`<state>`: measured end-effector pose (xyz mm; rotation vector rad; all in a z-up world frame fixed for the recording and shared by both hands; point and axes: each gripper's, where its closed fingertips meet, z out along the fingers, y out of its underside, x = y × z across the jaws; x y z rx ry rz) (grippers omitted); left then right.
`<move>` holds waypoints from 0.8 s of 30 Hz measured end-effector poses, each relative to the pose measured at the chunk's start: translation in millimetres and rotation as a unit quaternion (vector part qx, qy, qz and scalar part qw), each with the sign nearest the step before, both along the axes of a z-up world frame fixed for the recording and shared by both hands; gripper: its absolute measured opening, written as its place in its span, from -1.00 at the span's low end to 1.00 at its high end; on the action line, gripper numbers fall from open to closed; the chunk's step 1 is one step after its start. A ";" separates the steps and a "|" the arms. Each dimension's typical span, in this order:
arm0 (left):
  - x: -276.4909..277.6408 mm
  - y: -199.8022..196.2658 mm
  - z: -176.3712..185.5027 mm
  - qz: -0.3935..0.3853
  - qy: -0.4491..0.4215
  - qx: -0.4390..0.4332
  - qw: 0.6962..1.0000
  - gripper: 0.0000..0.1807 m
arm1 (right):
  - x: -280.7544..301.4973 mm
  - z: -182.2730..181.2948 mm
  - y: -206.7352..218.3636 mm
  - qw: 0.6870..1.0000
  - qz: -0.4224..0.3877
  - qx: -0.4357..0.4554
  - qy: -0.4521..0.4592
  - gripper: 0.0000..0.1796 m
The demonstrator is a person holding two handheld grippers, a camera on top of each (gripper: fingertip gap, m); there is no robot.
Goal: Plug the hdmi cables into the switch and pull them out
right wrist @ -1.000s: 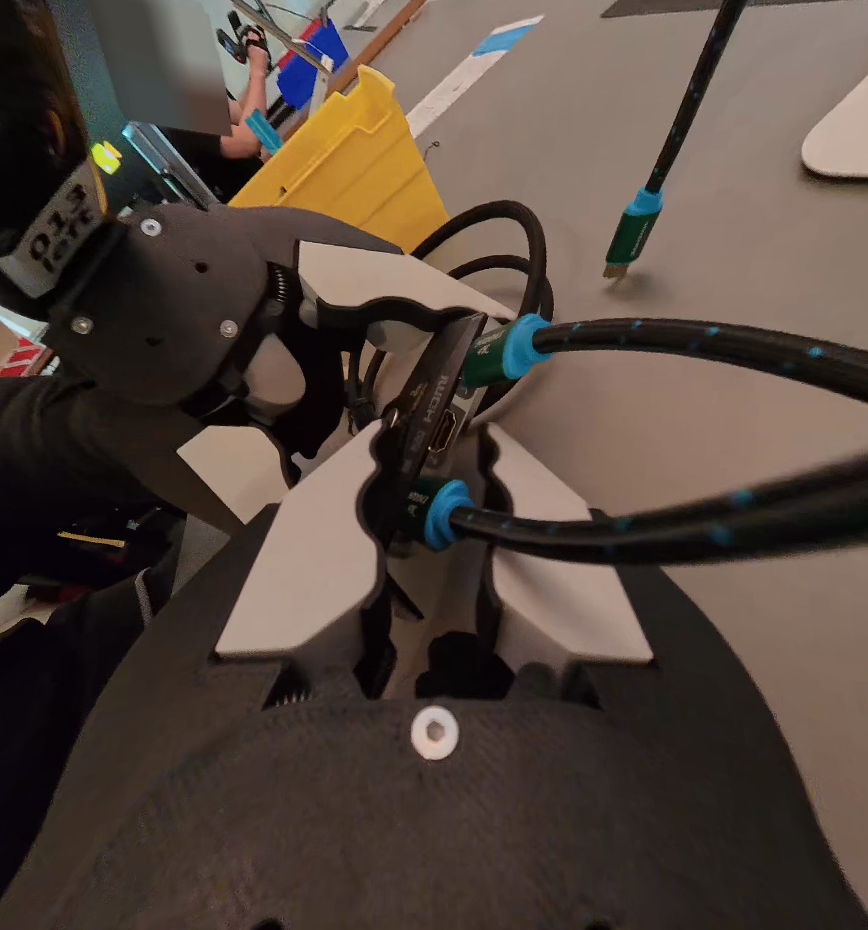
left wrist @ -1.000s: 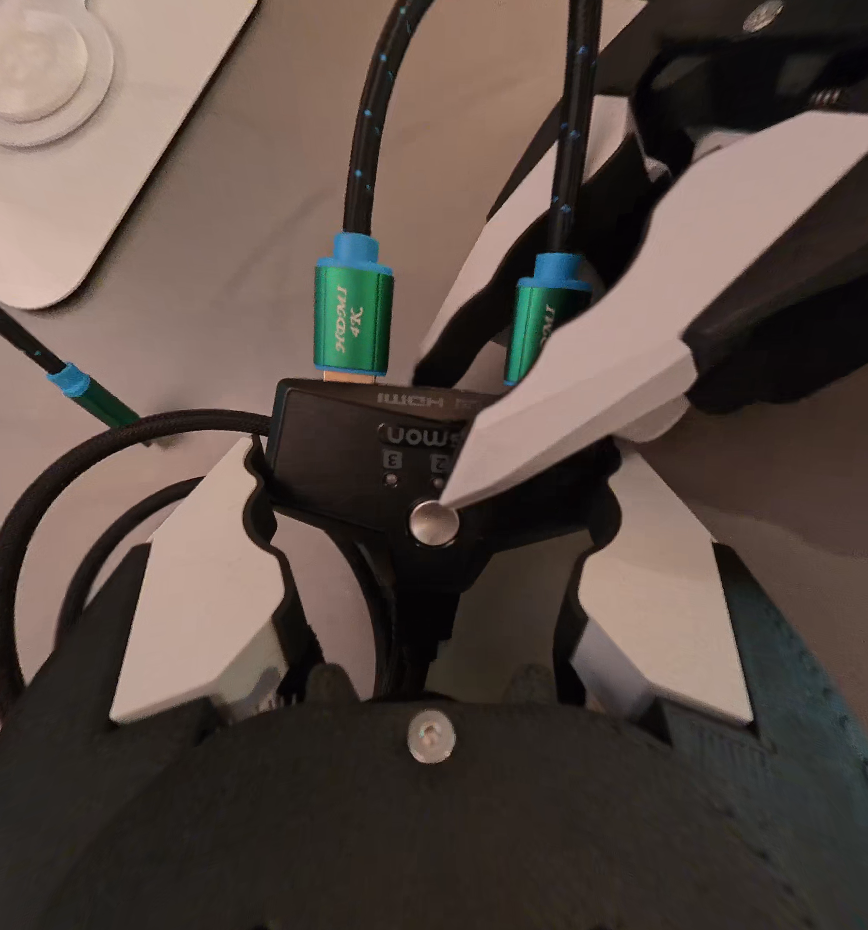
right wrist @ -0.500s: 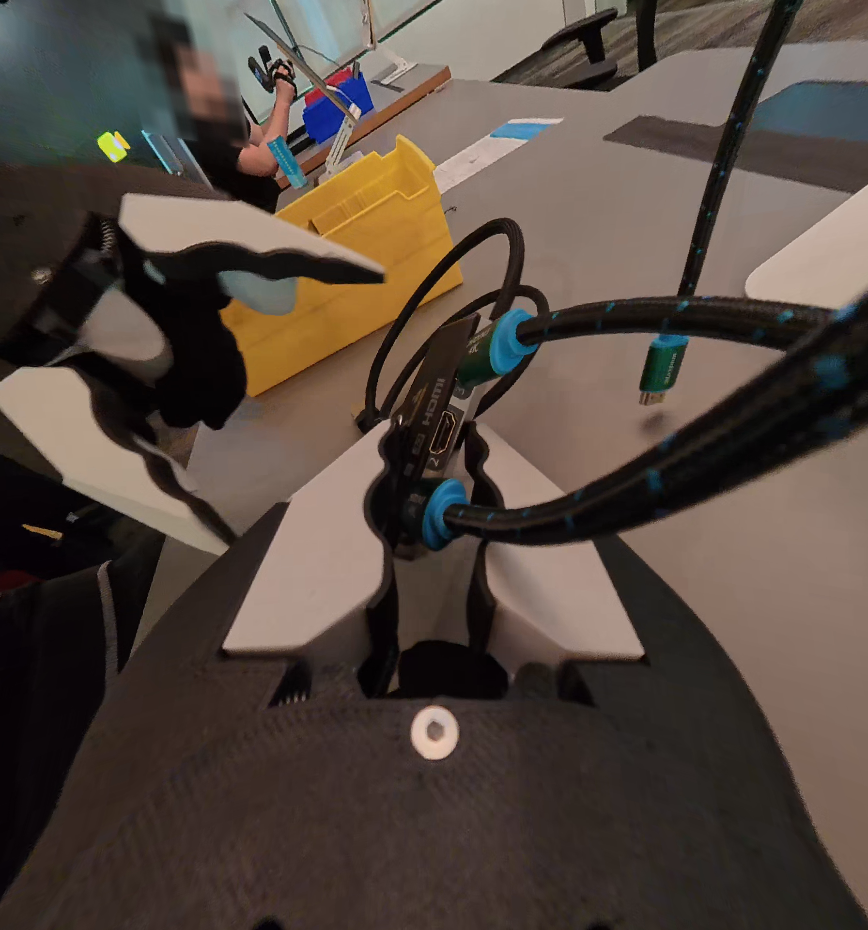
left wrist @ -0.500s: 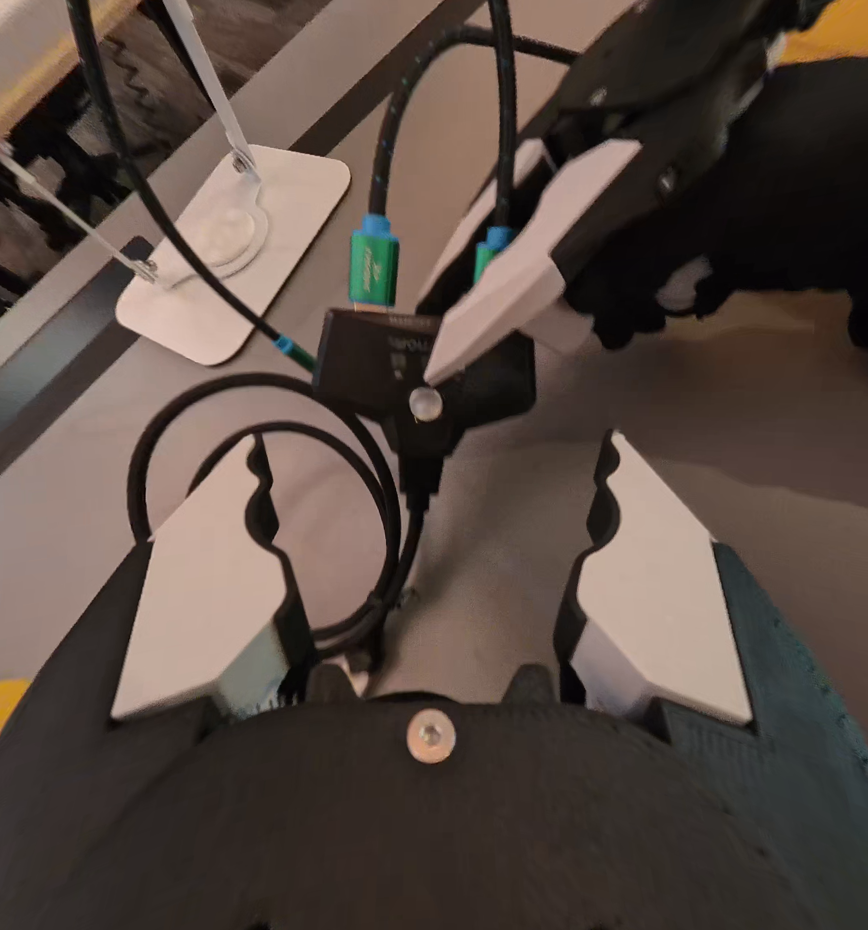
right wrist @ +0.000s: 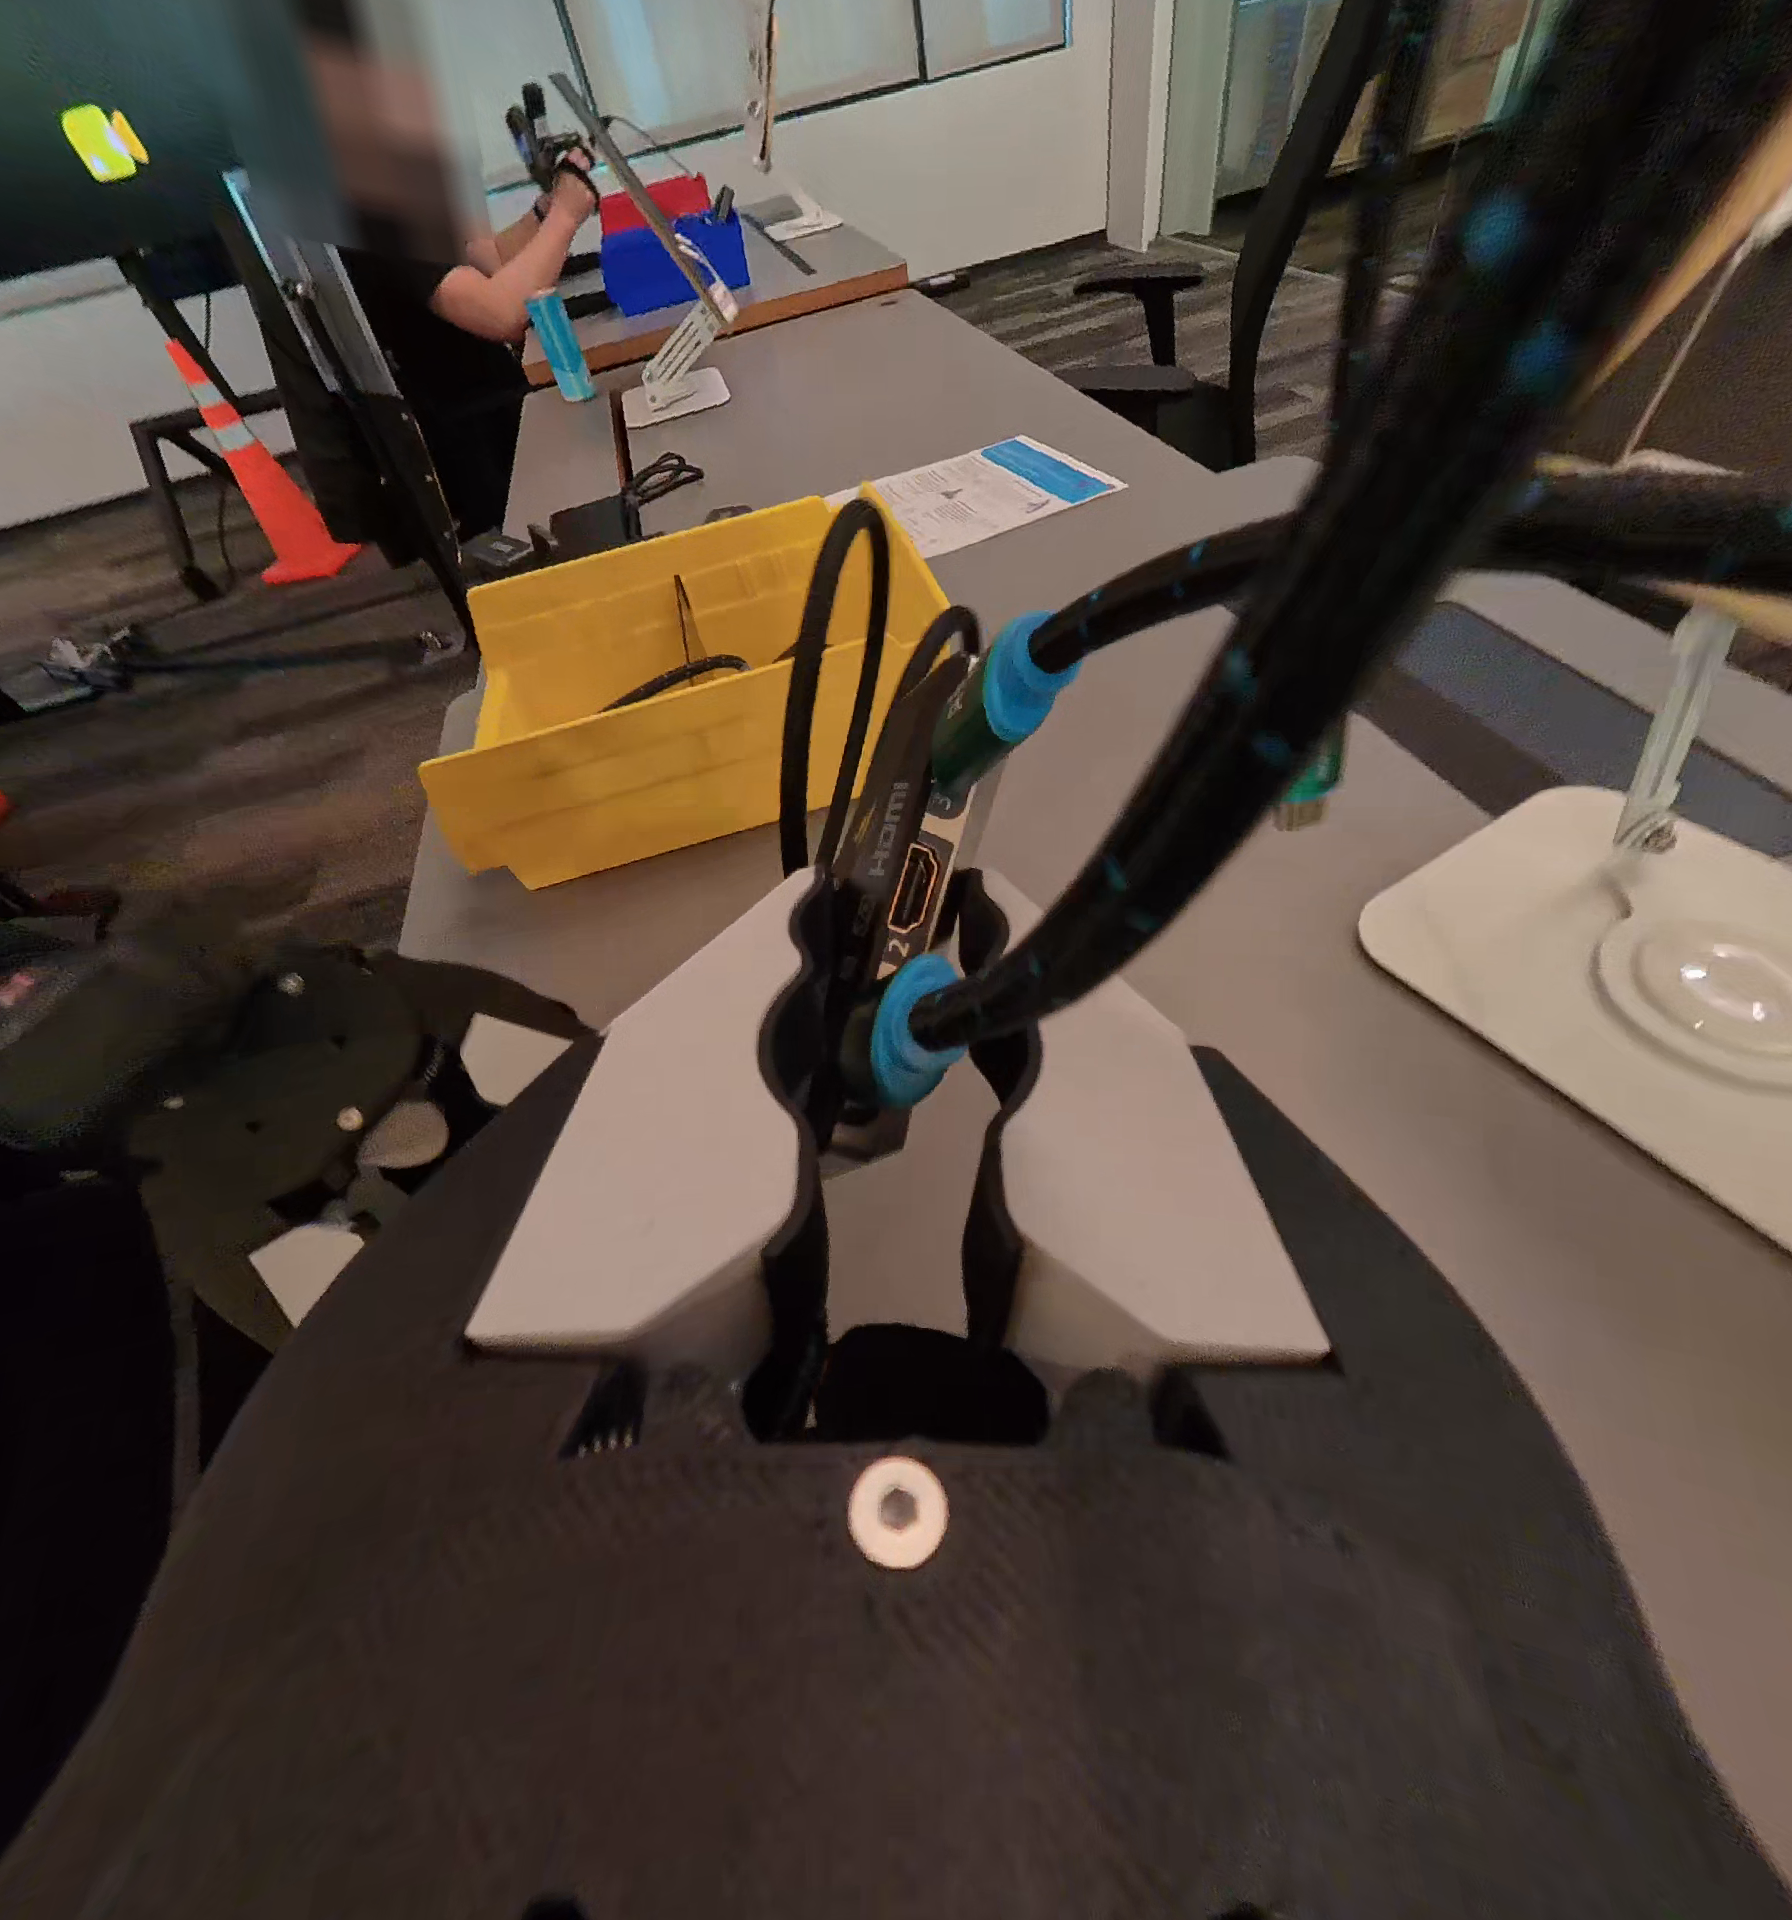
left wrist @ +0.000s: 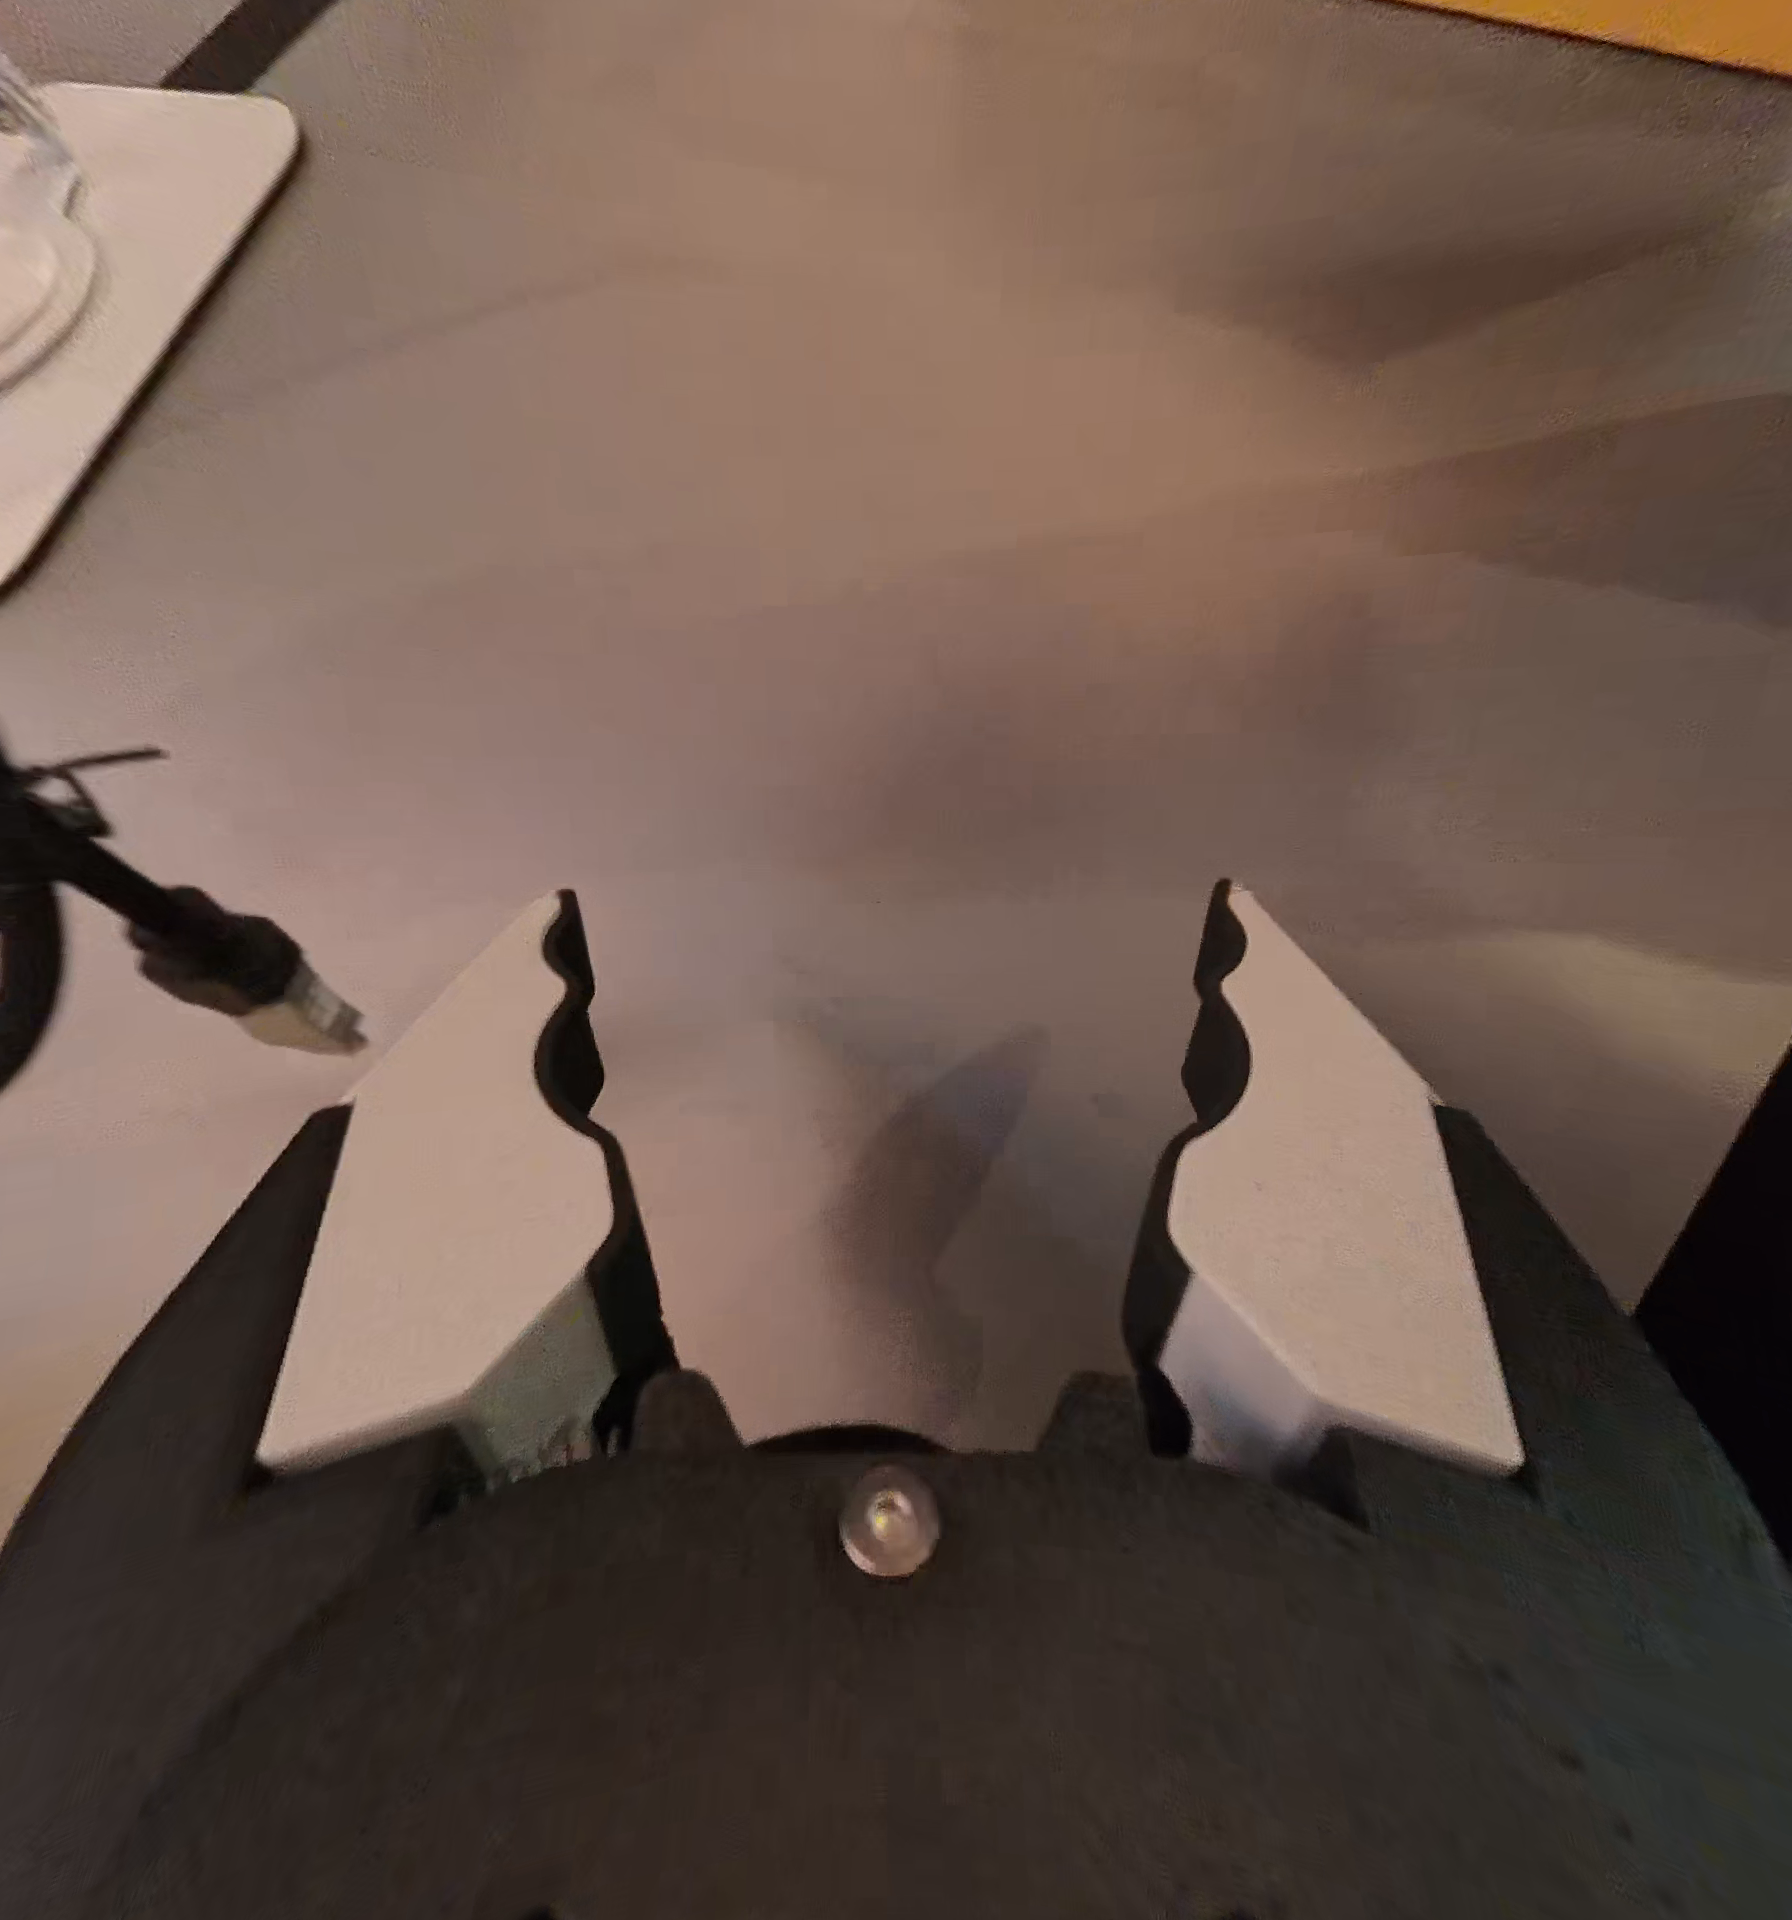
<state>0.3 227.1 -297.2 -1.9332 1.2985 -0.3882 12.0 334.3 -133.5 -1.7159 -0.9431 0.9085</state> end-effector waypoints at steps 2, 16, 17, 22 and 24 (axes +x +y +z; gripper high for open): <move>4.1 -8.0 -6.6 -0.014 0.002 -0.007 1.000 0.26 | 0.4 18.3 -3.9 1.000 0.008 0.010 -0.015 -0.77; 8.8 -21.8 -28.9 -0.038 0.019 -0.013 0.999 0.25 | 87.2 107.7 -18.3 0.993 -0.029 0.051 -0.102 -0.80; 9.2 -22.2 -28.8 -0.039 0.019 -0.013 0.999 0.25 | 97.3 113.5 -20.0 0.993 -0.033 0.052 -0.103 -0.80; 10.2 -20.5 -28.7 -0.033 0.017 -0.006 0.999 0.23 | 159.0 144.3 -27.2 0.990 -0.067 0.062 -0.108 -0.80; 10.3 -20.1 -28.6 -0.032 0.016 -0.006 0.999 0.23 | 187.0 154.4 -29.2 0.987 -0.085 0.067 -0.119 -0.79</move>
